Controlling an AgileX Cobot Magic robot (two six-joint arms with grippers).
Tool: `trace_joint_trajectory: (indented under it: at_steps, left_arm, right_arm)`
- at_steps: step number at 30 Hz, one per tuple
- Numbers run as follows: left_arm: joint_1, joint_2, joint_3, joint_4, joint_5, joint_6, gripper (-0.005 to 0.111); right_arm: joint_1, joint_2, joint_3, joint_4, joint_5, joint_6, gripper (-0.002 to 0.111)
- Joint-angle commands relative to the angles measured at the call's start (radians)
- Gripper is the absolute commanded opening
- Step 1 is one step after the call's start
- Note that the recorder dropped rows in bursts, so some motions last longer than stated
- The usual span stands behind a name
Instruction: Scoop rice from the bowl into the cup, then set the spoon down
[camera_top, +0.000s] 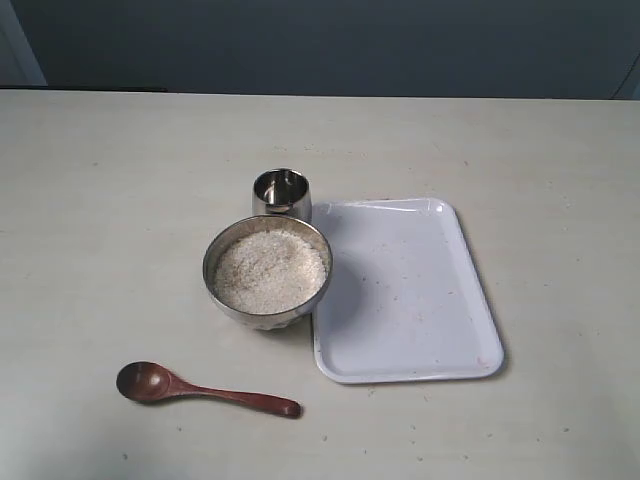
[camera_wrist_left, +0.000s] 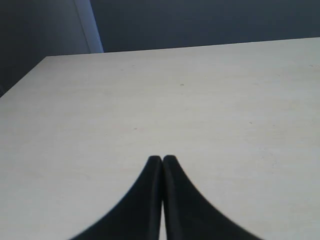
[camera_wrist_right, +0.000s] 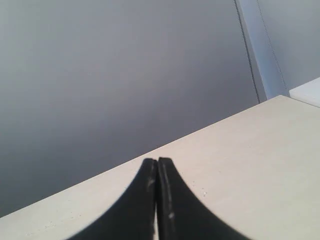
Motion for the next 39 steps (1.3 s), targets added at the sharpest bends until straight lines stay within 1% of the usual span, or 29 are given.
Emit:
trace_joint_trajectory:
  at_steps: [1, 12, 16, 19, 23, 25, 27, 31, 34, 36, 37, 39]
  left_arm:
    - [-0.002, 0.001, -0.008, 0.001, -0.015, -0.006, 0.001]
    - [-0.002, 0.001, -0.008, 0.001, -0.017, -0.006, 0.001]
    - [-0.002, 0.001, -0.008, 0.001, -0.017, -0.006, 0.001]
    - [-0.002, 0.001, -0.008, 0.001, -0.017, -0.006, 0.001]
    - [-0.002, 0.001, -0.008, 0.001, -0.017, -0.006, 0.001]
    - [-0.002, 0.001, -0.008, 0.001, -0.017, -0.006, 0.001]
    - [-0.002, 0.001, -0.008, 0.001, -0.017, -0.006, 0.001]
    - [-0.002, 0.001, -0.008, 0.001, -0.017, -0.006, 0.001]
    - [-0.002, 0.001, -0.008, 0.001, -0.017, -0.006, 0.001]
    - [-0.002, 0.001, -0.008, 0.001, -0.015, -0.006, 0.001]
    - [-0.002, 0.001, -0.008, 0.001, -0.015, -0.006, 0.001]
    - [-0.002, 0.001, -0.008, 0.001, -0.015, -0.006, 0.001]
  right_arm:
    - [-0.004, -0.005, 0.002, -0.004, -0.005, 0.000, -0.001]
    - [-0.004, -0.005, 0.002, 0.003, -0.008, 0.000, -0.001]
    - [-0.004, -0.005, 0.002, 0.031, -0.088, 0.002, -0.001]
    - [-0.004, -0.005, 0.002, 0.164, -0.190, 0.002, -0.001]
    - [-0.004, -0.005, 0.002, 0.446, -0.391, 0.006, -0.001]
    - [-0.004, -0.005, 0.002, 0.553, -0.438, 0.009, -0.001]
    - [-0.004, -0.005, 0.002, 0.607, -0.469, 0.069, -0.001]
    - [-0.004, -0.005, 0.002, 0.604, -0.534, 0.173, -0.001]
    - [-0.004, -0.005, 0.002, 0.592, -0.632, 0.243, -0.001]
    - [-0.004, -0.005, 0.002, 0.504, -0.711, 0.181, -0.001]
    - [-0.004, -0.005, 0.002, 0.455, -0.716, 0.122, -0.001]
    - [-0.004, -0.005, -0.050, 0.327, -0.642, -0.011, -0.001]
